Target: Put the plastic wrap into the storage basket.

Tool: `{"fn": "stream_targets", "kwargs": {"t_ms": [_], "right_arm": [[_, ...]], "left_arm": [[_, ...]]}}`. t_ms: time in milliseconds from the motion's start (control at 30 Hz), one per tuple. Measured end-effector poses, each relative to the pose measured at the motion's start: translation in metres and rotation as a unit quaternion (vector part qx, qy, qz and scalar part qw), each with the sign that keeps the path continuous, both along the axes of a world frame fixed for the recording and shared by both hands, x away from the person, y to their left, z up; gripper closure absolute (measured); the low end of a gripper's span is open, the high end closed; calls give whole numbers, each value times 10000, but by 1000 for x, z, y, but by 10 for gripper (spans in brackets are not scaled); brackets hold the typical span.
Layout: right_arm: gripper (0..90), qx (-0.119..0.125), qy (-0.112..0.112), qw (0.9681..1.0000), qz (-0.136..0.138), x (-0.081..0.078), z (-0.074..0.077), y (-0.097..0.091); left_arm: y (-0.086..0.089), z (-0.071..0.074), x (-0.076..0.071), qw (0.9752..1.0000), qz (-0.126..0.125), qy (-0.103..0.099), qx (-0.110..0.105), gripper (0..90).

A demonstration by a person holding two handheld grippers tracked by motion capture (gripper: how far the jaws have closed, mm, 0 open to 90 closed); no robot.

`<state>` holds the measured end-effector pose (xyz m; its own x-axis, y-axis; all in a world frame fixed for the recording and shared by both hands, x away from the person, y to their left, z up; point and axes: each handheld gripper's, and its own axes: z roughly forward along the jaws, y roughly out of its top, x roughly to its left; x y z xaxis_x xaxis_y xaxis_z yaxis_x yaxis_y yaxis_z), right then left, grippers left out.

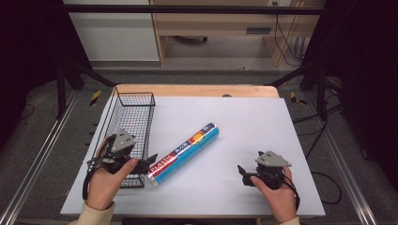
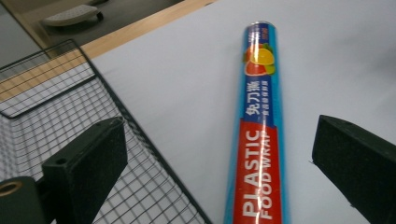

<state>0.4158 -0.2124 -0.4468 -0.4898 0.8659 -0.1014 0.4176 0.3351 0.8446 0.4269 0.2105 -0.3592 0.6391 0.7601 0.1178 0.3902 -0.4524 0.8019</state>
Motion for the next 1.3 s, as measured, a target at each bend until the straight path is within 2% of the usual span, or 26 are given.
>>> {"fn": "stream_targets", "kwargs": {"t_ms": [33,100,167,233,267,300,367,467,500,567,600,667,700,767,800,867,967,1067,1167,1233,1267,1300], "right_arm": [[105,17,-12,10000,-42,-1,0,-2],[105,53,-49,9999,-94,-2,1,-5],[87,111,-66,9997,-182,-3,2,-11],[83,143,-94,9994,-288,-4,3,-17],[74,171,-87,9990,-400,-6,3,-24],[74,171,-87,9990,-400,-6,3,-24],[70,236,-94,9985,-490,-7,2,-27],[63,241,-34,9983,-531,-9,-1,-29],[60,204,-28,9987,-460,-9,-2,-28],[62,153,-8,9992,-372,-10,-3,-26],[69,132,-47,9993,-338,-11,-3,-25],[85,150,-39,9994,-319,-11,-2,-23],[87,130,-31,9995,-293,-11,-3,-22],[91,130,20,9996,-264,-9,-4,-21],[92,141,30,9996,-253,-9,-5,-21],[96,132,64,9996,-227,-8,-6,-20],[100,174,56,9996,-212,-9,-5,-18],[102,135,76,9997,-178,-7,-6,-18],[102,155,80,9997,-197,-8,-5,-17],[102,148,57,9997,-189,-8,-5,-18],[101,149,60,9997,-188,-8,-5,-18],[101,149,60,9997,-188,-8,-5,-18]], "left_arm": [[-4,-1,-1,10000,-44,-2,21,34],[-14,-3,-3,9995,-198,52,240,33],[-25,-5,-6,9972,-347,262,603,45],[-33,-5,-10,9955,-416,331,784,60],[-42,-6,-11,9941,-527,385,867,60],[-42,-6,-11,9941,-527,385,867,59],[-53,-8,-10,9926,-644,435,934,57],[-70,-13,1,9909,-699,607,976,51],[-75,-14,7,9892,-707,746,1042,57],[-84,-16,19,9830,-751,964,1370,68],[-88,-16,25,9806,-763,1066,1458,68],[-94,-15,35,9759,-816,1232,1607,68],[-96,-15,39,9745,-788,1280,1667,68],[-100,-16,49,9686,-811,1490,1820,87],[-102,-18,52,9672,-837,1554,1828,90],[-103,-20,56,9678,-762,1656,1736,88],[-107,-22,59,9692,-712,1583,1745,91],[-112,-28,66,9670,-650,1672,1807,113],[-115,-31,70,9674,-618,1608,1856,130],[-119,-35,74,9727,-543,1502,1684,136],[-125,-39,76,9775,-491,1356,1540,156],[-125,-39,76,9775,-491,1356,1540,155]]}}
